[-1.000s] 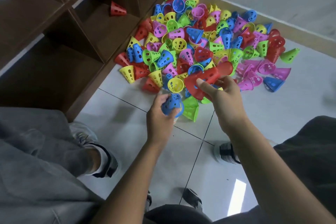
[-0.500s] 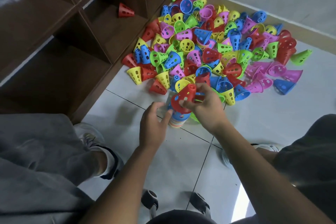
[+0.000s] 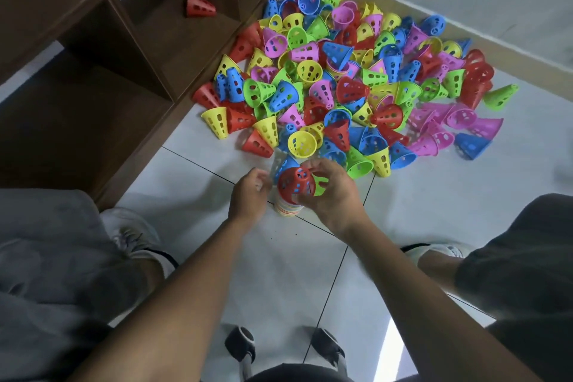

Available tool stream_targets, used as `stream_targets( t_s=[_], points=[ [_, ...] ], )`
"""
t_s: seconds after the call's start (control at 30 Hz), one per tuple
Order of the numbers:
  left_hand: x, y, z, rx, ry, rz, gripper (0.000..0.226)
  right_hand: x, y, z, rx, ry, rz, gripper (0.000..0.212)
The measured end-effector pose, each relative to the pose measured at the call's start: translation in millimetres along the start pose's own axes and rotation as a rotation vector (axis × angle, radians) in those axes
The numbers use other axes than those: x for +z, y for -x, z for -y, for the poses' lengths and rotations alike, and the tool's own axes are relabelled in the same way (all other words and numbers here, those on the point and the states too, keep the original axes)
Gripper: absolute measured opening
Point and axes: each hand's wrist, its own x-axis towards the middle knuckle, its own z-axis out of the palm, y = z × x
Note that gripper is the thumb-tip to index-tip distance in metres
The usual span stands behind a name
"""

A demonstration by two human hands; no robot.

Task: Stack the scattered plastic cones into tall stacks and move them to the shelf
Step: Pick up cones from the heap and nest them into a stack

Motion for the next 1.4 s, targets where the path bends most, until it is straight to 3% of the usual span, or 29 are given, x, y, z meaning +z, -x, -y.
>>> stream_targets(
  t_s=[0.13, 0.27, 0.5, 0.7, 0.8, 0.93, 1.07, 1.27, 1.4],
  points=[
    [9, -13, 18, -0.035, -0.024, 0.006, 0.019, -17, 3, -24, 0.022, 0.128, 0.057, 0.08],
    [12, -34, 17, -0.024, -0.062, 0.038, 0.028, -23, 1, -51, 0.183, 0.185, 0.002, 0.072],
    [27, -86, 8, 0.161, -0.14, 0.373, 0.066, -13, -14, -77, 0.366, 0.057, 0.054, 0.058],
    [41, -99, 15, 0.253, -0.219, 0.468, 0.039, 5, -13, -98, 0.47, -0.021, 0.076, 0.061],
    [45, -106, 22, 0.271, -0.235, 0.502, 0.036, 9, -9, -105, 0.548, -0.131, 0.059, 0.058],
    [26, -92, 13, 0.249, -0.236, 0.459, 0.026, 9, -5, -109, 0.582, -0.186, 0.022, 0.051],
    [8, -66, 11, 0.184, -0.271, 0.318, 0.026, 11, -5, -104, 0.544, -0.163, 0.019, 0.048],
    [3, -54, 14, 0.081, -0.202, 0.136, 0.046, 4, -10, -92, 0.486, -0.125, -0.083, 0.039],
    [-12, -56, -4, 0.104, -0.127, -0.005, 0.048, -5, -15, -86, 0.437, -0.054, -0.193, 0.031]
  ],
)
